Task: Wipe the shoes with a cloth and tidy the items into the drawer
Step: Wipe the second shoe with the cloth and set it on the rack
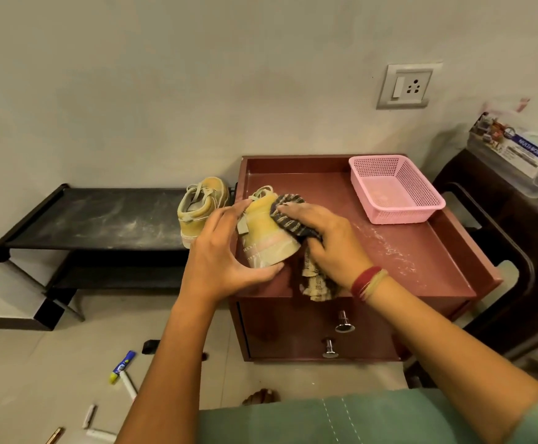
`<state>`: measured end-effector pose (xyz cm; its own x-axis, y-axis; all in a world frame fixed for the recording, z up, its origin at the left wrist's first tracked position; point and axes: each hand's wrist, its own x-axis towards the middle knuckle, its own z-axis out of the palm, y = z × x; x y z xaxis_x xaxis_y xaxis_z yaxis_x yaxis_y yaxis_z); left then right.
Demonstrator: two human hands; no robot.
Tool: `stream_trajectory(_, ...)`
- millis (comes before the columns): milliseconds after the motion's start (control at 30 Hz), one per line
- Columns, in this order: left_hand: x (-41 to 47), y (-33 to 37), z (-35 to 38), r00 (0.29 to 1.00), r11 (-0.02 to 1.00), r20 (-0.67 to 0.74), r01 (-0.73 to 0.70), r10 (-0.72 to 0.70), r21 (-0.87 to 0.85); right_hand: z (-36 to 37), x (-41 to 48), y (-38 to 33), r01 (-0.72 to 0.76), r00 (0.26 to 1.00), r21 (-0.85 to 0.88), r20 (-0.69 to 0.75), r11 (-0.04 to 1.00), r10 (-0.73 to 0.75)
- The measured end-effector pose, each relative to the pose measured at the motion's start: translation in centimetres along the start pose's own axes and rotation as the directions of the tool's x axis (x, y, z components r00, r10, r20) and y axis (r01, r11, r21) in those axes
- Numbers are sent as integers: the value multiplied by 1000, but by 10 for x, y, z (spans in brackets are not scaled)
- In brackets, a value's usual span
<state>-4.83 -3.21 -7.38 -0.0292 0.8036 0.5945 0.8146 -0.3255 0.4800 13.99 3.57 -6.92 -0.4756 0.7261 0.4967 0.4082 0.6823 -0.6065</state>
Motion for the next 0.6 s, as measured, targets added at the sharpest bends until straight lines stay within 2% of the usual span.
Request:
stream_trajectory(100, -1, -3, -3, 1000, 1000, 5, -1, 1, -13, 2, -5, -5, 83, 993, -13, 91, 996, -81)
stream_trajectory(133, -2, -4, -4, 1000, 1000, 6, 7, -7, -18, 2, -5, -2, 64, 994, -4, 87, 998, -64)
stream_trajectory(267, -3, -7, -9, 998, 999, 35, 54, -54, -7, 1, 3, 16, -106, 994, -41, 30, 994, 107)
stream_trajectory(467, -15, -19, -25, 951, 975, 219, 206, -218, 79, 5, 14, 14, -260, 965, 3, -47, 966, 260)
stream_trajectory(533, -19, -22, -26, 937, 968, 245, 230, -248, 98, 14, 14, 1, -191, 981, -41, 37, 981, 192)
stream_trajectory(600, -20, -25, -25, 929, 961, 251, 251, -274, 119, 32, 6, -16, -19, 978, -78, 205, 997, 35)
